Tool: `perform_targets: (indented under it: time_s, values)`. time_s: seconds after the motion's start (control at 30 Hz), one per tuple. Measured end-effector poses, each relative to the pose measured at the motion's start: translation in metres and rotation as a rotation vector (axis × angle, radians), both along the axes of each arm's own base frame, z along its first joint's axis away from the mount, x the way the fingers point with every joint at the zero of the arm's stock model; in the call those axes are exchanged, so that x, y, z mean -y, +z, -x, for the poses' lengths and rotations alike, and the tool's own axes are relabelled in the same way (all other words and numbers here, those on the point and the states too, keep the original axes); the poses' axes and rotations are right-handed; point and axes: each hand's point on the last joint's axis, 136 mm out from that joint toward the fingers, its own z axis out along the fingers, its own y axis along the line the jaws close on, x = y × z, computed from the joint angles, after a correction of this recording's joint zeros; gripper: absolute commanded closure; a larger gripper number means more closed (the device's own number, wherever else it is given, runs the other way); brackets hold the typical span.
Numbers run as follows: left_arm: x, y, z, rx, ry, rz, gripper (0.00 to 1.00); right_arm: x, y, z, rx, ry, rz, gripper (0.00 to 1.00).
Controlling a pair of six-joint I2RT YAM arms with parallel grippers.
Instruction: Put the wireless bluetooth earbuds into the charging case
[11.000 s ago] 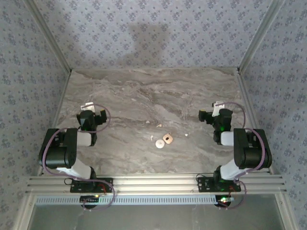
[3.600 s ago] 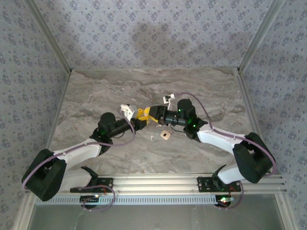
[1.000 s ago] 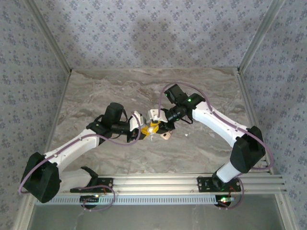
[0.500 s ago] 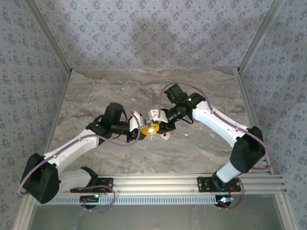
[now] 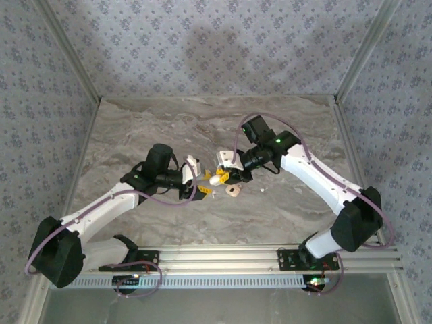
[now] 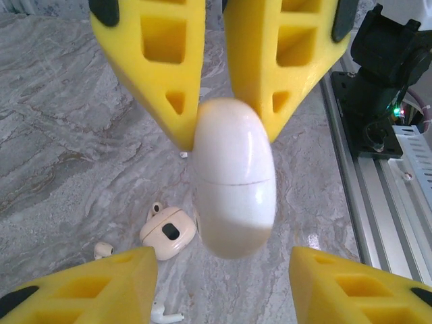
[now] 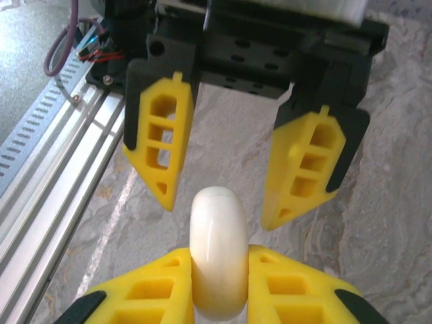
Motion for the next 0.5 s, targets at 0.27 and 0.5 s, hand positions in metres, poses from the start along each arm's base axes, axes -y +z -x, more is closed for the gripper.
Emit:
perform_targets:
  time_s: [0.27, 0.5]
  values:
    - [0.0029, 0.0068, 0.0, 0.003, -0.009, 0.03, 0.55, -0.0043, 0.0045, -0.003, 0.012, -0.001, -0.03, 0.78]
    - [0.0041, 0.0102, -0.0006, -0.004, -0.006, 0.044, 0.61, -0.0054, 0.0047, -0.0055, 0.015, -0.014, -0.029, 0.78]
